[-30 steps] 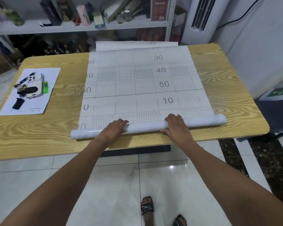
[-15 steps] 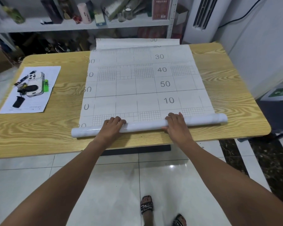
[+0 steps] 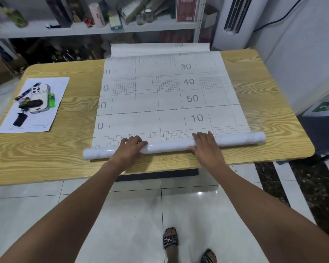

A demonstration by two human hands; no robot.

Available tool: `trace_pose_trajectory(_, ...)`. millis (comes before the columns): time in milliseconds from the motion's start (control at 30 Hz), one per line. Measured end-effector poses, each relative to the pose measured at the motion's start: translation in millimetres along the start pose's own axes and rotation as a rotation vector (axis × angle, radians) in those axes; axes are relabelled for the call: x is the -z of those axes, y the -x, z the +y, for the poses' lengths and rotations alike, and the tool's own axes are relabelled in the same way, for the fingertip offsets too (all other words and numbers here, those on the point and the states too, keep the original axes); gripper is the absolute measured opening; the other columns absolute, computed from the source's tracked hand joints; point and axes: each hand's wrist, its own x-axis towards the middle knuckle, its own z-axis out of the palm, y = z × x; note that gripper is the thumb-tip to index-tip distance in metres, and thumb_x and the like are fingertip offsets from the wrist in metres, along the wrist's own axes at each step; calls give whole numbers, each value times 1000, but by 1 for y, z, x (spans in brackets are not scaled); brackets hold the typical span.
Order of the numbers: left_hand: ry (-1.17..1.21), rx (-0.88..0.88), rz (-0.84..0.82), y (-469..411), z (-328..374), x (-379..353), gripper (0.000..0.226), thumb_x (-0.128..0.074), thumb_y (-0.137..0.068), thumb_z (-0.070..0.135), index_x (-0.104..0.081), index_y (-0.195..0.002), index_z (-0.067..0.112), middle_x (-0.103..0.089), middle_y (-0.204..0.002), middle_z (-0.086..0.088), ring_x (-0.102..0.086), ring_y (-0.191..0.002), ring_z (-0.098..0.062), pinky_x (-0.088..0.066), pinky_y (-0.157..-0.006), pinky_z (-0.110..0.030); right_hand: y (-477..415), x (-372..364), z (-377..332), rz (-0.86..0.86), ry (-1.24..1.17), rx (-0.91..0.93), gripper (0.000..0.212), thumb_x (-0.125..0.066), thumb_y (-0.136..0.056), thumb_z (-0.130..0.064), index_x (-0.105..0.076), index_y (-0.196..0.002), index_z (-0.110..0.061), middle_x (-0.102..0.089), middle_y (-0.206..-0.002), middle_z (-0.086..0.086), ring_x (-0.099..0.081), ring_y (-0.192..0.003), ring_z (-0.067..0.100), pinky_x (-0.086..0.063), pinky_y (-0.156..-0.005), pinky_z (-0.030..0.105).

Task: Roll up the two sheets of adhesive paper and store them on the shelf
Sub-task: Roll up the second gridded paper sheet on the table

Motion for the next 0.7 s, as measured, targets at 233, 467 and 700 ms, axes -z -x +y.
trace_pose_trajectory(233, -25, -3, -47, -4, 0, 2, 42, -46, -92, 12, -42, -133, 13, -45, -122, -10, -43, -108, -27, -25, -96, -37, 0, 1, 1, 31, 10, 20, 58, -59, -83, -45, -56, -123, -3, -63, -112, 15, -59, -103, 31, -37, -103, 48)
trace_pose_trajectory(467, -95, -3, -78, -10, -1, 6, 44, -45, -93, 19, -37, -136, 16, -37, -131, -8, -30, -122, -26, -24, -100, -39, -1, -1, 1, 57, 7, 11, 64, -72, -73, -45, -58, -120, -4, -63, -109, 14, -60, -103, 30, -40, -100, 49)
trace_pose_trajectory(700, -191, -19, -97, -14, -2, 8, 44, -40, -95, 21, -31, -138, 15, -36, -126, -6, -32, -115, -25, -29, -96, -37, 0, 3, 0, -12, 21, -8, 64, -66, -80, -46, -52, -128, -6, -59, -121, 14, -54, -115, 30, -31, -106, 48)
